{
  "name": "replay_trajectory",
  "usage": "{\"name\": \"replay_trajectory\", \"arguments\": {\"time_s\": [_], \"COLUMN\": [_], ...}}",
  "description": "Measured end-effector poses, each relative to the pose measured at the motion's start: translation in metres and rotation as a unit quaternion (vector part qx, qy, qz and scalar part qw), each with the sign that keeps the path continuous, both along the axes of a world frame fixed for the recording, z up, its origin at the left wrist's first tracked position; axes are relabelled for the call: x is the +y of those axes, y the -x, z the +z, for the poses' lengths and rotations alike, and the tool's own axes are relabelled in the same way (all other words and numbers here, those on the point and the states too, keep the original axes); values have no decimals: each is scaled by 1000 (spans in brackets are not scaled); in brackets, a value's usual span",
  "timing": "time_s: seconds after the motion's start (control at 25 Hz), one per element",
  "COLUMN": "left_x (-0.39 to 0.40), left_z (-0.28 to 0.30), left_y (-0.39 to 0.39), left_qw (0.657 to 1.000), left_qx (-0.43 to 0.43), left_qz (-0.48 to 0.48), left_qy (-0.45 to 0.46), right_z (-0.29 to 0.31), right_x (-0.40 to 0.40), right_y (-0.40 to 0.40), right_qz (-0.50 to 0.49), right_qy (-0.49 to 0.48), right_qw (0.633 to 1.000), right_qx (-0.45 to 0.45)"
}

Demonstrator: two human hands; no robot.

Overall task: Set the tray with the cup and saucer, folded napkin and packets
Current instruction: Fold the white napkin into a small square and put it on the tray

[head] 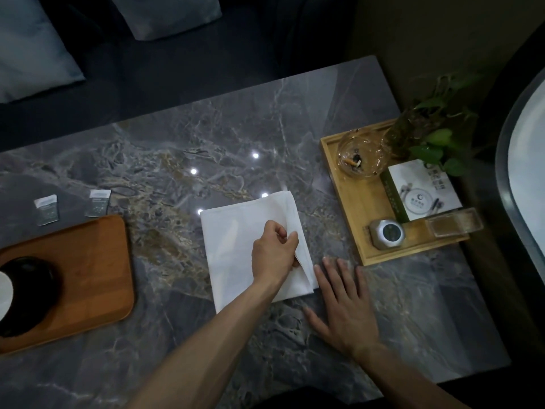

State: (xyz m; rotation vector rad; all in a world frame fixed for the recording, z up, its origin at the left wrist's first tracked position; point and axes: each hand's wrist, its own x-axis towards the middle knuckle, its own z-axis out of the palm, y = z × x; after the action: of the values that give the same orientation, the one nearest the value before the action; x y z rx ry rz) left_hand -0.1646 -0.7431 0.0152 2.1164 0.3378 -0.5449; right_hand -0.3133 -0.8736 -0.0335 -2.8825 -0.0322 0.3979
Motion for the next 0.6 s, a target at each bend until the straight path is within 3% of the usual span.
{"name": "replay_trajectory", "arguments": {"time_s": [0.6], "left_x": [-19], "left_z": [-6], "left_y": [-4], "left_qw": [987], "left_qx": [-41], "left_qz": [-62], "left_qy": [-145], "right_z": [3], "right_x": [0], "right_y": [-1], "right_qz": [-6], "right_qy": [-2], "right_qw": [1000], "right_qx": [-14]}}
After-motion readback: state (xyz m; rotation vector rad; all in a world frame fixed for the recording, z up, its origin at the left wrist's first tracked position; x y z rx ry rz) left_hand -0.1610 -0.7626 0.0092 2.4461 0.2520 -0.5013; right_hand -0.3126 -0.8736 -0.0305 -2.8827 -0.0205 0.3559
